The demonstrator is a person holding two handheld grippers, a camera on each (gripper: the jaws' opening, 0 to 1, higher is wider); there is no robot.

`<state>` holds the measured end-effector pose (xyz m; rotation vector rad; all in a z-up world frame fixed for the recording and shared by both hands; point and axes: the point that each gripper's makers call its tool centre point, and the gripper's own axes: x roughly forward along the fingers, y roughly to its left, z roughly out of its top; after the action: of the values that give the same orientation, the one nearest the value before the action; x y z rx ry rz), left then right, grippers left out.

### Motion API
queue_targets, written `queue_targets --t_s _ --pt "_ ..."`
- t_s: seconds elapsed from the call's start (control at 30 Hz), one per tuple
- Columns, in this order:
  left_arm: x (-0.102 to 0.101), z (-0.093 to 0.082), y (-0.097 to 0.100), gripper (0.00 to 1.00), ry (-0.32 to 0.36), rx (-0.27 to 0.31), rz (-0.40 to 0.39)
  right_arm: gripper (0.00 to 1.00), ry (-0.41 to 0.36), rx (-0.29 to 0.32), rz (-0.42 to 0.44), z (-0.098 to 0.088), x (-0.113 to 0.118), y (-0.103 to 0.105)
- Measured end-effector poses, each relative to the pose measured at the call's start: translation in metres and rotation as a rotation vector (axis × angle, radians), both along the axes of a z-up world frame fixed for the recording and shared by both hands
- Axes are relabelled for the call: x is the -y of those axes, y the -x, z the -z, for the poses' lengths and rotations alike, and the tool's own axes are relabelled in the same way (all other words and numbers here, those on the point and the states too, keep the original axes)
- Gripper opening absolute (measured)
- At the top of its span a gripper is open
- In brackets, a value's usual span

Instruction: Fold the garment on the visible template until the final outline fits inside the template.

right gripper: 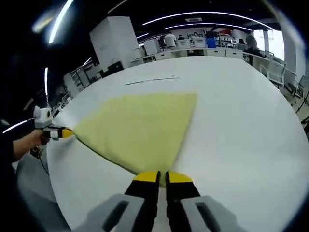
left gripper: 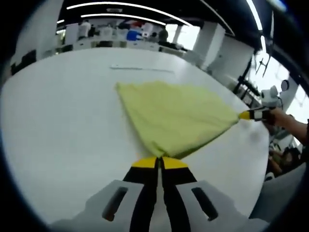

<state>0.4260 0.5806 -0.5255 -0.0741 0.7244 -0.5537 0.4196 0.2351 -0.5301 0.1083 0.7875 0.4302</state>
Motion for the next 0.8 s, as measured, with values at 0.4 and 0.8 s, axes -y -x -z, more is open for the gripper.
queue_targets --t_s 0.4,0.8 --pt "-0.012 -0.004 0.000 0.00 -0.120 0.043 0.081 0.00 0.061 -0.003 -0.011 0.000 0.006 0.000" --pt "-0.005 -0.008 0.008 0.00 -0.173 0.055 0.131 0.00 0.047 -0.017 -0.010 -0.001 0.007 0.002"
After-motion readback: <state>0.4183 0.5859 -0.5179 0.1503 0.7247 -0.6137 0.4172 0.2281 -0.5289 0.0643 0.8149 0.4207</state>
